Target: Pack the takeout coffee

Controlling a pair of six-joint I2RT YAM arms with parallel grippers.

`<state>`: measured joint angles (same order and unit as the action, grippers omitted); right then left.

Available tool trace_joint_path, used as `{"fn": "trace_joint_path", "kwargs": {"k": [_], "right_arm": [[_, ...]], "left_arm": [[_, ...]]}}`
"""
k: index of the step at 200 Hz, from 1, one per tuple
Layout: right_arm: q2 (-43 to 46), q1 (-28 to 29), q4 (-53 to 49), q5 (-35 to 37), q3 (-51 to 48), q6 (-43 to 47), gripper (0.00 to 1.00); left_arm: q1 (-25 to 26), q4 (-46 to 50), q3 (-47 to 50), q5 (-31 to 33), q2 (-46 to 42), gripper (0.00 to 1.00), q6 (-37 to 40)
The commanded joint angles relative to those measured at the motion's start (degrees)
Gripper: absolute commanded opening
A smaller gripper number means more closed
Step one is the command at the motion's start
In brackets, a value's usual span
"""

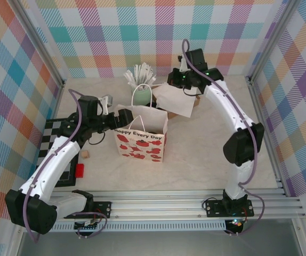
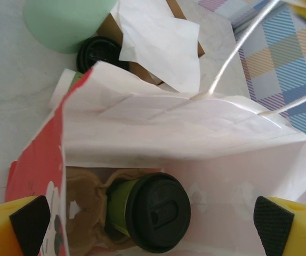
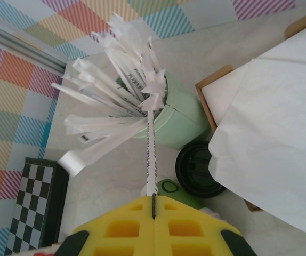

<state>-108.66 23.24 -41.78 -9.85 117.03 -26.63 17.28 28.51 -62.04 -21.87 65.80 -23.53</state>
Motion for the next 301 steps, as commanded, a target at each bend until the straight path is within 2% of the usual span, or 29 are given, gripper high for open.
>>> {"fn": "trace_joint_path", "kwargs": {"k": [1,37,63,76,95,122,143,179,195,220,253,269,278,292,301], "right_arm": [[9.24,-0.34,-8.41,4.12,-0.18,7.32,0.0],[19.96,-0.4,-16.36,8.33,-2.6,11.69,0.0],[28.6,-0.37,-23.34,7.24,-2.34,17.92,0.0],[33.23,-0.31,-28.0,3.52,-2.34,21.36,0.0],[37.96,-0.15,-34.23,-5.58,-2.25,23.11,0.0],[39.69,2.73,-35.92,-7.44,-5.02,23.06,0.0],[36.62,6.68,-31.69,-11.3,-7.16,25.11,0.0],[24.39,12.22,-25.24,-4.31,-2.97,26.04,0.0],[17.96,13.84,-24.79,-3.28,2.02,25.56,0.0],[8.08,16.31,-28.51,-7.66,10.46,25.66,0.0],[-2.5,19.47,-30.4,-8.31,19.65,22.43,0.01],[-6.13,21.39,-31.64,-5.38,23.97,21.12,0.13],[-7.12,21.84,-32.39,-3.19,25.67,20.39,0.26],[-6.26,21.76,-32.38,-0.95,25.69,19.43,0.4],[-4.65,21.54,-31.84,0.31,24.62,19.26,0.46]], "left_arm": [[0.18,2.7,-0.48,3.26,-1.83,1.0,1.25],[-1.17,6.85,-3.87,2.69,-1.99,1.0,4.27],[-1.88,9.16,-7.32,3.0,-1.57,1.0,6.32],[-2.47,9.96,-9.07,3.84,-0.88,1.0,6.87],[-2.69,9.75,-10.78,6.63,0.16,1.0,5.66],[-2.68,6.88,-11.36,3.26,1.72,1.0,2.95],[-2.62,8.57,-12.19,5.06,2.81,1.0,0.5],[-2.6,7.83,-10.51,2.78,2.14,1.0,-2.54],[-2.6,7.11,-9.84,1.62,1.79,1.0,-3.31],[-2.54,6.83,-9.11,0.27,1.65,1.0,-3.96],[-2.53,7.06,-8.17,1.33,1.51,1.0,-4.58],[-2.55,7.17,-7.92,2.38,1.26,1.0,-5.06],[-2.49,7.26,-7.81,2.69,1.17,1.0,-5.22],[-2.56,7.31,-7.73,2.71,1.17,1.0,-5.07],[-2.47,7.33,-7.58,2.35,1.32,1.0,-4.73]]}}
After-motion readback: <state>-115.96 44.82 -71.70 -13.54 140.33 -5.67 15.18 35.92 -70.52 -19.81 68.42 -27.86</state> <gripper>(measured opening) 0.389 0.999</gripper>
